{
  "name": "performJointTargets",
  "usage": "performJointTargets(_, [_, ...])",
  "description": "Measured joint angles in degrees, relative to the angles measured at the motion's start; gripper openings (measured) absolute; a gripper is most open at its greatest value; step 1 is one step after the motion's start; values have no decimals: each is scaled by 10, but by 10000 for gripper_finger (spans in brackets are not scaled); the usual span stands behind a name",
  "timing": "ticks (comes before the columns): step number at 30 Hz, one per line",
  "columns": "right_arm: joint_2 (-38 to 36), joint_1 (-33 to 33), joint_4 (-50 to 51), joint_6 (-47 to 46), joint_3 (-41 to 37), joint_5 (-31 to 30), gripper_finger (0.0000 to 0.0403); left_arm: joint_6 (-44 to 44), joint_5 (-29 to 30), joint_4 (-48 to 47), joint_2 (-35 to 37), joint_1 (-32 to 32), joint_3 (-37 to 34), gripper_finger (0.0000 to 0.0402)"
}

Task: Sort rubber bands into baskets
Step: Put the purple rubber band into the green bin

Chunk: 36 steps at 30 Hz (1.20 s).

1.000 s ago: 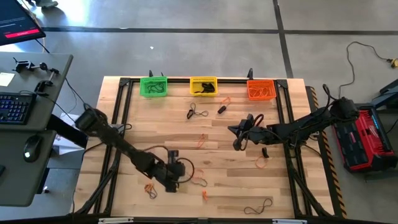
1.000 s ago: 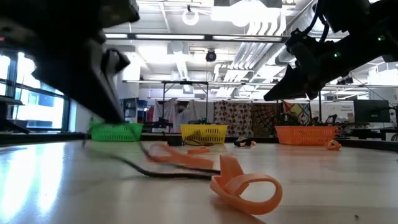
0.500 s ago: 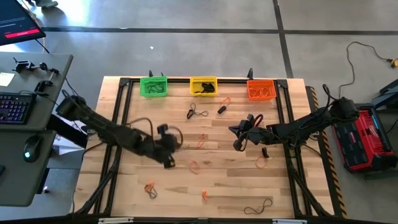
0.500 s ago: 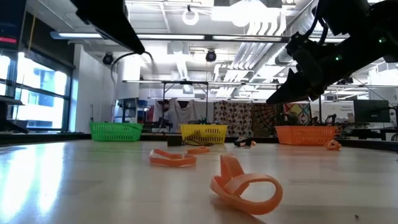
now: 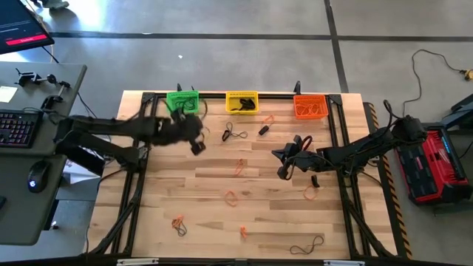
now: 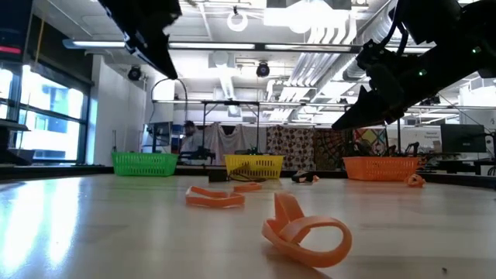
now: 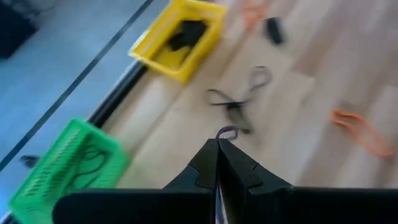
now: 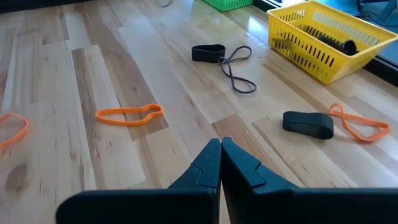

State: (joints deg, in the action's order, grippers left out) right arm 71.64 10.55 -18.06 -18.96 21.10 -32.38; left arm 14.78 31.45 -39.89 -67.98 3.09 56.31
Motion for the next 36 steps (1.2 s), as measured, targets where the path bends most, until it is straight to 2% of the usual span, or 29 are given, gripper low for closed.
performJointTargets(4, [0, 0, 1, -2, 0, 0, 0, -38, -27, 0, 2, 90, 0, 0])
performJointTargets(13, [0, 0, 2, -5, 0, -1, 0, -113, -26, -2, 1, 291, 0, 0])
performJointTargets(19, [0, 0, 2, -2, 0, -1, 0, -166, -28, 29, -3, 400, 0, 0])
performJointTargets(21, [0, 0, 2, -2, 0, -1, 0, -182, -51, 45, -10, 431, 0, 0])
performJointTargets(26, [0, 0, 2, -14, 0, -2, 0, -185, -114, 67, -49, 483, 0, 0])
performJointTargets(31, [0, 0, 2, -20, 0, -5, 0, -199, -144, 64, -103, 503, 0, 0])
performJointTargets(36, [0, 0, 2, -17, 0, -5, 0, -196, -148, 68, -140, 516, 0, 0])
